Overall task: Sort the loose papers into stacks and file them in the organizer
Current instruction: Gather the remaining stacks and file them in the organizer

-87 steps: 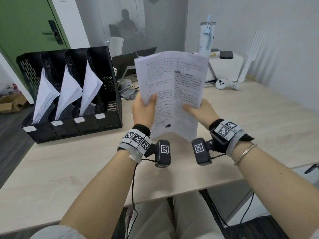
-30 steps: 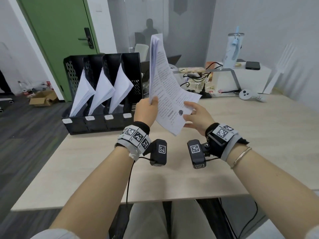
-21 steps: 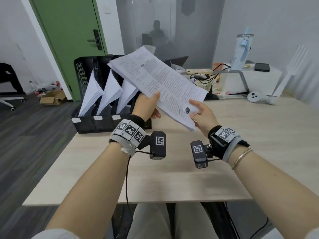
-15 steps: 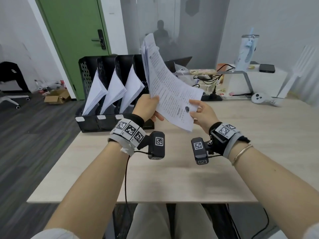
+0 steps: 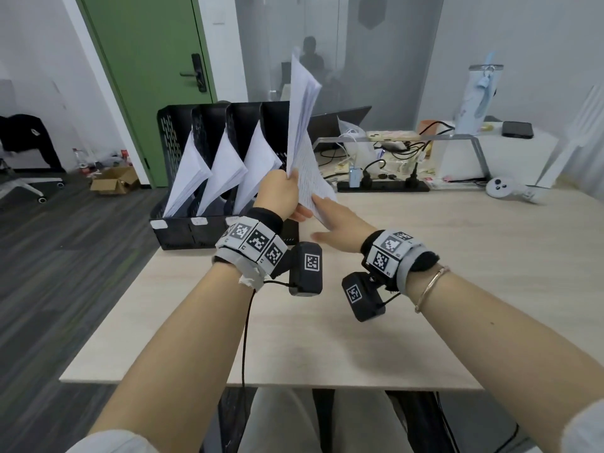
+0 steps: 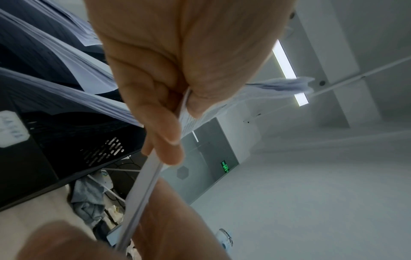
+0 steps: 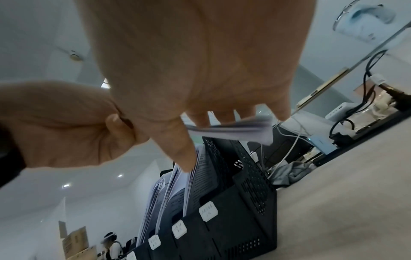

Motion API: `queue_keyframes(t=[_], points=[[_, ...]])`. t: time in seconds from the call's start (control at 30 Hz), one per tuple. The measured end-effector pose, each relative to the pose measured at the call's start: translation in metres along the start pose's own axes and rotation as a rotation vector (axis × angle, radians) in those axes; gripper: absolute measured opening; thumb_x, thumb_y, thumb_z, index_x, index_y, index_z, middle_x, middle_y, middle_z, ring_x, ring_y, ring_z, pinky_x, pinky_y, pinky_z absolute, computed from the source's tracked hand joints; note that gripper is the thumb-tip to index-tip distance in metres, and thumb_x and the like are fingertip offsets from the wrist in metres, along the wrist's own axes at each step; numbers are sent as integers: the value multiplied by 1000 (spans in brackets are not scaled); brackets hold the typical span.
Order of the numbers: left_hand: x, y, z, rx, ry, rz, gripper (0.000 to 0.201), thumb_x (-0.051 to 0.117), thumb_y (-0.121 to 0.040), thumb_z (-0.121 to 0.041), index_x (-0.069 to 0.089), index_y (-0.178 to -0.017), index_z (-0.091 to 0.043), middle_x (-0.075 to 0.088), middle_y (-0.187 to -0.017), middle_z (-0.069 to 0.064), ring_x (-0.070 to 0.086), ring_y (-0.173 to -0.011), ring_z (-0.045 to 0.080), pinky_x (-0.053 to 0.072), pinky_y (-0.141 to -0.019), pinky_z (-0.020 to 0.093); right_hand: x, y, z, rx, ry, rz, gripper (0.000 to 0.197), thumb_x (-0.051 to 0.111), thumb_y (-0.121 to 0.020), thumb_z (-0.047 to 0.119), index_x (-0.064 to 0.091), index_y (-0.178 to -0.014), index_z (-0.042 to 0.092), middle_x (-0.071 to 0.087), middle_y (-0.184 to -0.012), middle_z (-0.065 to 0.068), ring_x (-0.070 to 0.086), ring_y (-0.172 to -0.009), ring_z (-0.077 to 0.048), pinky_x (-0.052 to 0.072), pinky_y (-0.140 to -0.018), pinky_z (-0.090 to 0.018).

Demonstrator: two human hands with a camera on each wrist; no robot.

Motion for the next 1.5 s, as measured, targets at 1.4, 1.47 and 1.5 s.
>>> queue_keyframes(t=[1.4, 1.47, 1.5], points=[[-23, -108, -4, 245, -731, -310, 26, 35, -96, -13, 53, -110, -1, 60, -112, 19, 57, -101, 37, 38, -74, 35, 47, -92, -1, -81, 55, 188, 59, 51, -91, 36, 31, -144, 18, 31, -152, -1, 7, -146, -20, -10, -115, -51], [-20, -110, 1, 245, -741, -305, 25, 35, -96, -13, 53, -110, -2, 60, -113, 17, 57, -103, 37, 39, -76, 35, 44, -88, -2, -101, 12, 185, 56, 54, -91, 33, 36, -142, 18, 33, -152, -3, 12, -146, -21, -4, -117, -50], [-18, -111, 4, 245, -748, -294, 25, 35, -96, -12, 53, -110, -2, 59, -113, 16, 56, -104, 36, 39, -77, 35, 41, -86, -2, -120, -25, 171, 58, 56, -90, 31, 36, -143, 18, 36, -150, -3, 19, -144, -21, 3, -117, -47]])
Point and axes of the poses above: each hand's wrist, its own y-axis away from the middle knuckle, its own x-axis out of the palm, z = x × y, the point moved 8 cm from there along -y, towards the middle knuckle
